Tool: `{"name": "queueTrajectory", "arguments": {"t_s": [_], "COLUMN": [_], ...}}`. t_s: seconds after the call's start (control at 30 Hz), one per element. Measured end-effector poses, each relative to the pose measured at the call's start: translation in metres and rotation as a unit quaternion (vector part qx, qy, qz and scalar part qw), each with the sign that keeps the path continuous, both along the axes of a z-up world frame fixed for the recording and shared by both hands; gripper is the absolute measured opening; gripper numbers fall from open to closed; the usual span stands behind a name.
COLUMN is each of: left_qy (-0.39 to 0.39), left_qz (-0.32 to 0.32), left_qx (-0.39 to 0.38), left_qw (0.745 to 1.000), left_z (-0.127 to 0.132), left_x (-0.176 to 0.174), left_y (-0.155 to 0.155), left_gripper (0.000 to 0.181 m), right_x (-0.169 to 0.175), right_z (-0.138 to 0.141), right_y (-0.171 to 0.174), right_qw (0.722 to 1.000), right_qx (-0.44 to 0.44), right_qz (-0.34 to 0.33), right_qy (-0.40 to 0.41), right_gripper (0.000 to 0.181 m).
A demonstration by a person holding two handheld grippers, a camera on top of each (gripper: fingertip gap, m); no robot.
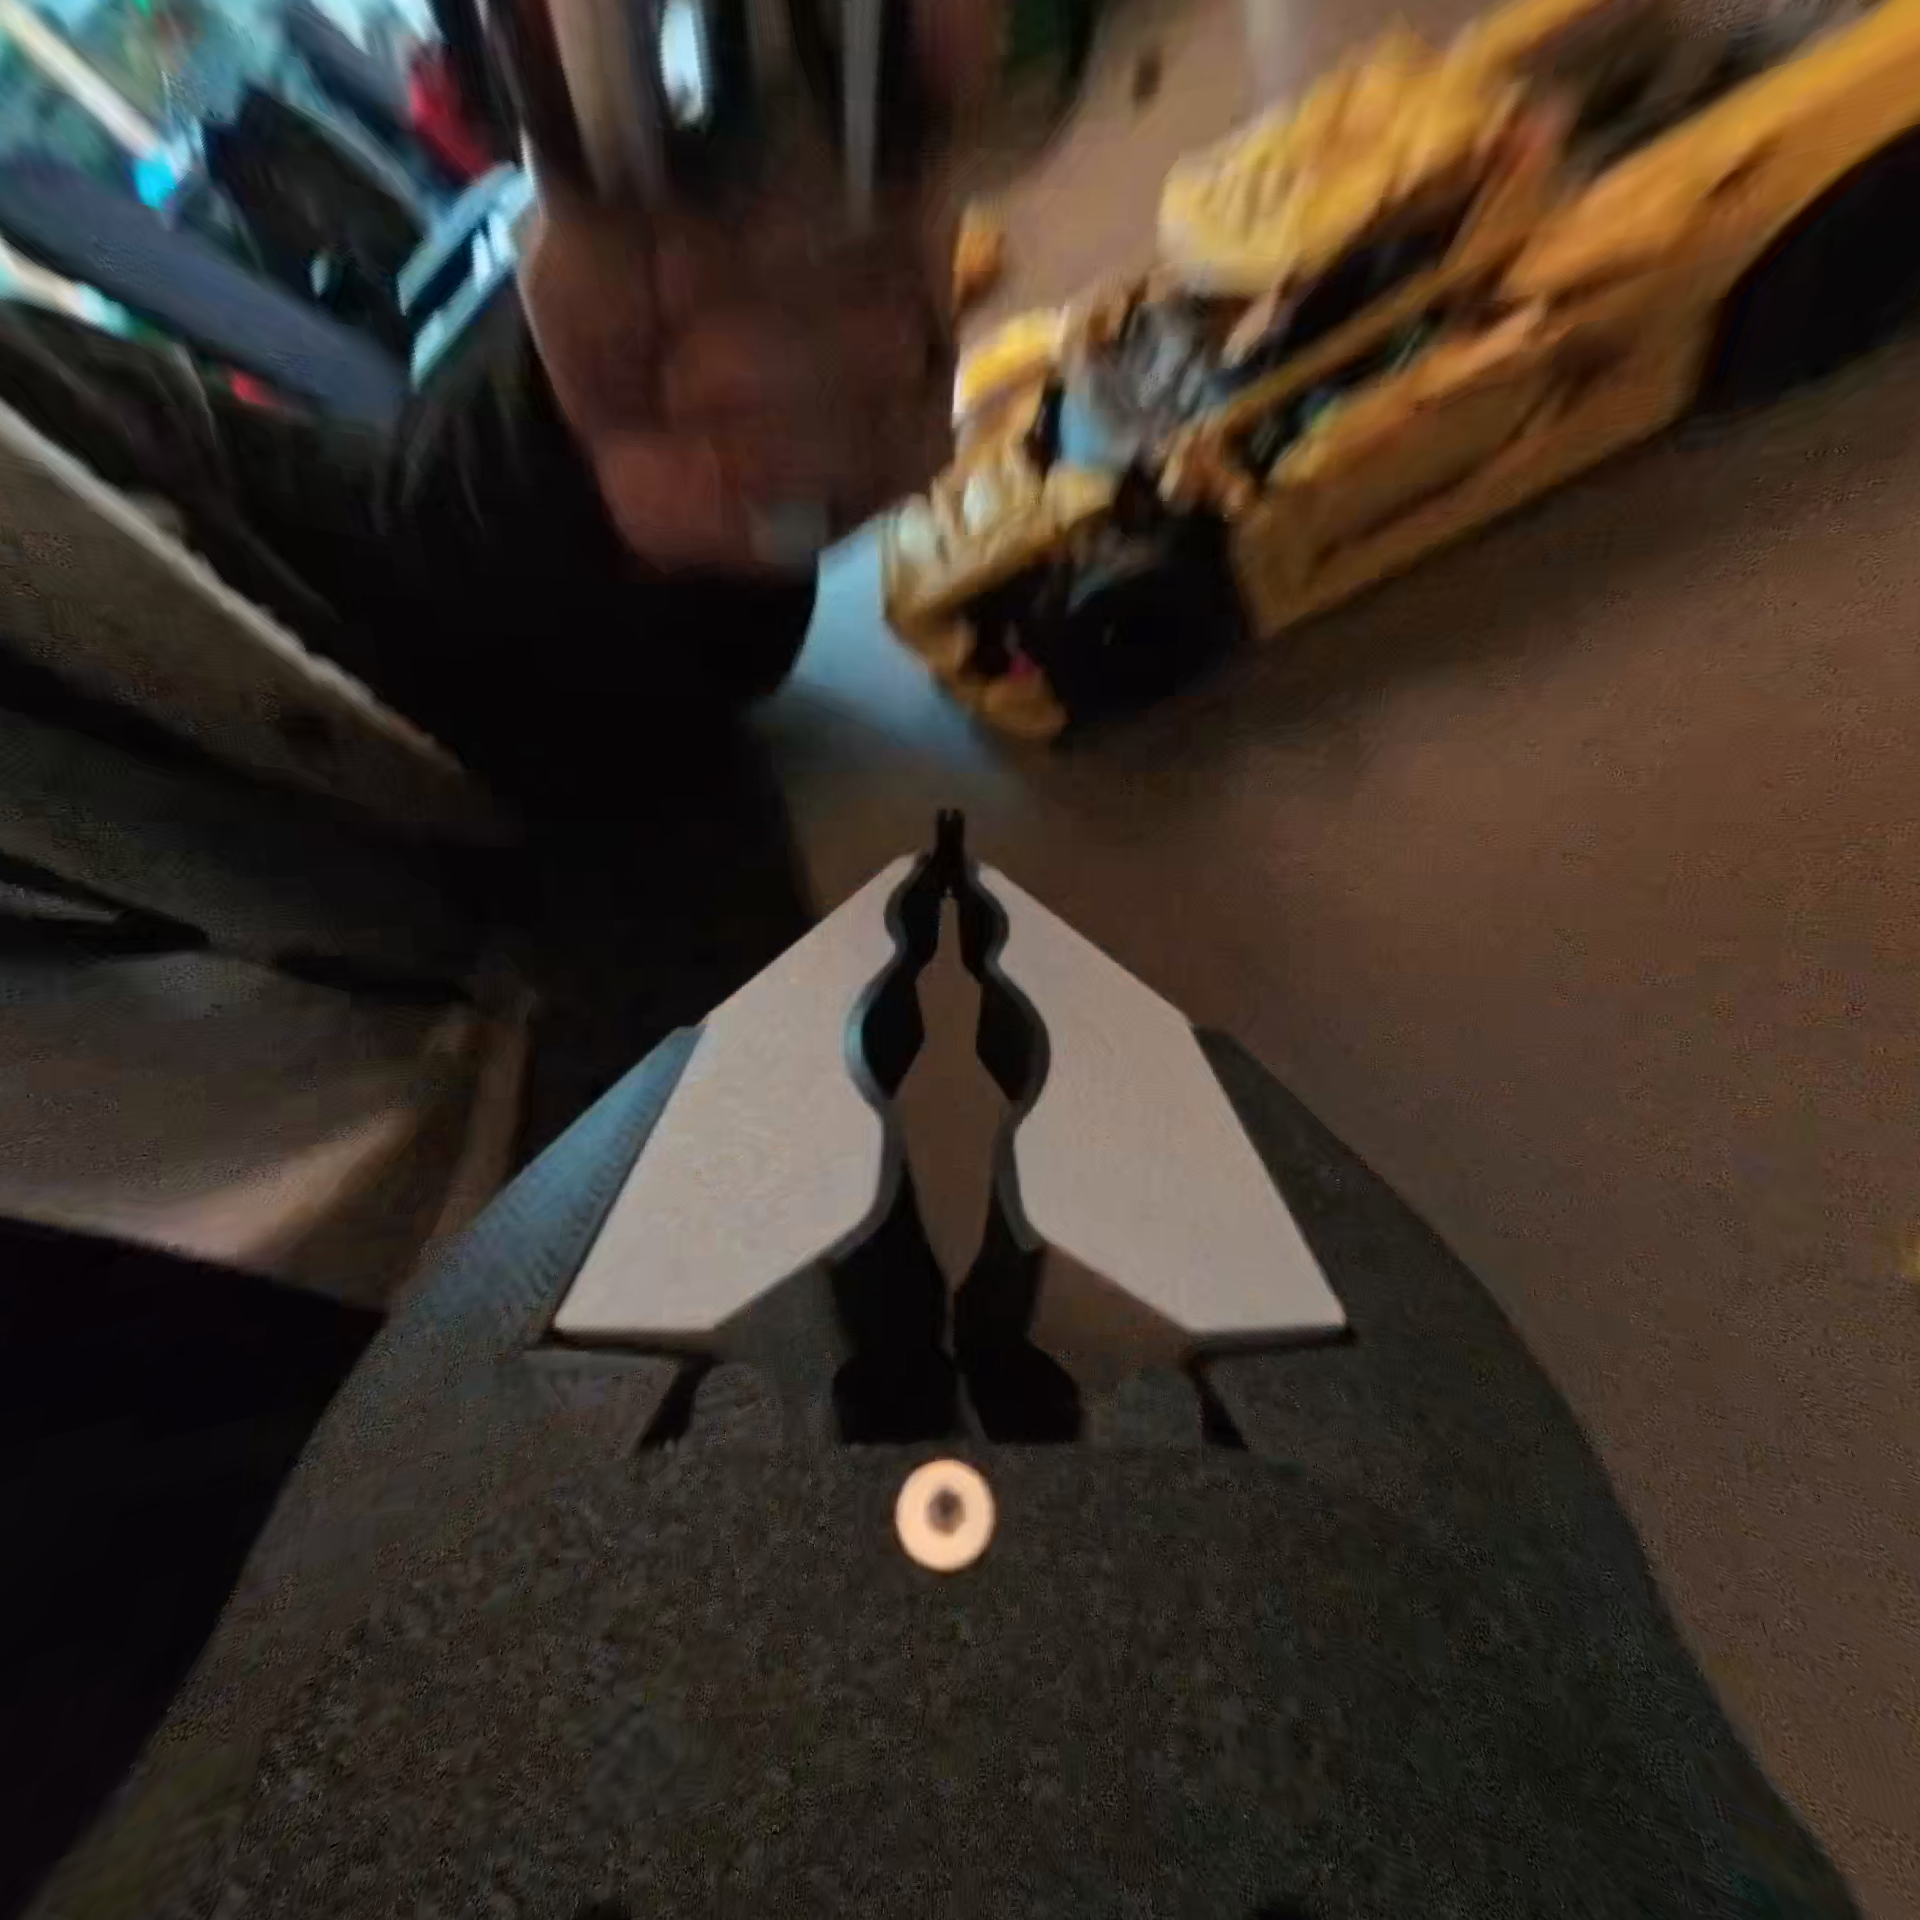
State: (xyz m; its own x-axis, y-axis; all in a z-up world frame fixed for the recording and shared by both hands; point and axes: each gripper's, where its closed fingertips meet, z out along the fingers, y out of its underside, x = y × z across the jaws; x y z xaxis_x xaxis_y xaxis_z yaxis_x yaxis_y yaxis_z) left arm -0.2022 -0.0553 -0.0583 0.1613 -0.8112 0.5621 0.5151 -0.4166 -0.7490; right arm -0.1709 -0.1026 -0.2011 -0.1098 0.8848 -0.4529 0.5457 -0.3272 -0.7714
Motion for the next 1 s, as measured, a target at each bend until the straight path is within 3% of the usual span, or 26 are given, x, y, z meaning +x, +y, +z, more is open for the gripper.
{"name": "queueTrajectory", "arguments": {"t_s": [0.03,0.07,0.1,0.13,0.2,0.27,0.33,0.4,0.57,0.77,0.87,1.0], "left_qy": [-0.058,-0.039,0.019,0.069,0.133,0.19,0.277,0.343,0.469,0.596,0.587,0.578], "left_qz": [0.04,0.088,0.116,0.132,0.123,0.091,0.057,0.043,0.026,-0.028,-0.059,-0.087], "left_qx": [0.008,0.02,0.03,0.034,0.018,-0.022,-0.041,-0.046,-0.086,-0.092,-0.093,-0.093], "left_qw": [0.997,0.995,0.993,0.988,0.983,0.977,0.958,0.937,0.878,0.797,0.802,0.806], "left_z": [0.024,0.03,0.025,0.015,-0.009,-0.036,-0.067,-0.092,-0.135,-0.156,-0.173,-0.192], "left_x": [-0.036,-0.061,-0.071,-0.074,-0.063,-0.039,-0.013,0.008,0.045,0.091,0.115,0.135], "left_y": [0.011,0.019,0.022,0.022,0.023,0.027,0.025,0.022,0.039,0.1,0.123,0.131], "left_gripper": [0.006,0.006,0.007,0.007,0.007,0.007,0.007,0.007,0.007,0.007,0.007,0.007], "right_x": [-0.002,-0.007,-0.008,0.0,0.032,0.075,0.105,0.122,0.126,0.132,0.143,0.136], "right_z": [-0.024,-0.019,0.011,0.027,0.019,-0.009,-0.024,-0.041,-0.061,-0.054,-0.037,-0.001], "right_y": [-0.02,-0.021,-0.002,0.024,0.081,0.131,0.167,0.181,0.186,0.186,0.176,0.139], "right_qw": [0.998,0.999,0.999,0.997,0.985,0.96,0.935,0.923,0.919,0.924,0.934,0.941], "right_qx": [-0.014,-0.005,0.007,0.017,0.078,0.135,0.189,0.195,0.193,0.201,0.179,0.119], "right_qz": [0.038,0.034,-0.009,-0.056,-0.155,-0.214,-0.24,-0.221,-0.153,-0.162,-0.221,-0.314], "right_qy": [-0.04,-0.022,0.043,0.057,-0.008,-0.118,-0.182,-0.249,-0.308,-0.283,-0.218,-0.037], "right_gripper": [0.004,0.004,0.004,0.004,0.004,0.004,0.004,0.004,0.004,0.023,0.023,0.022]}}
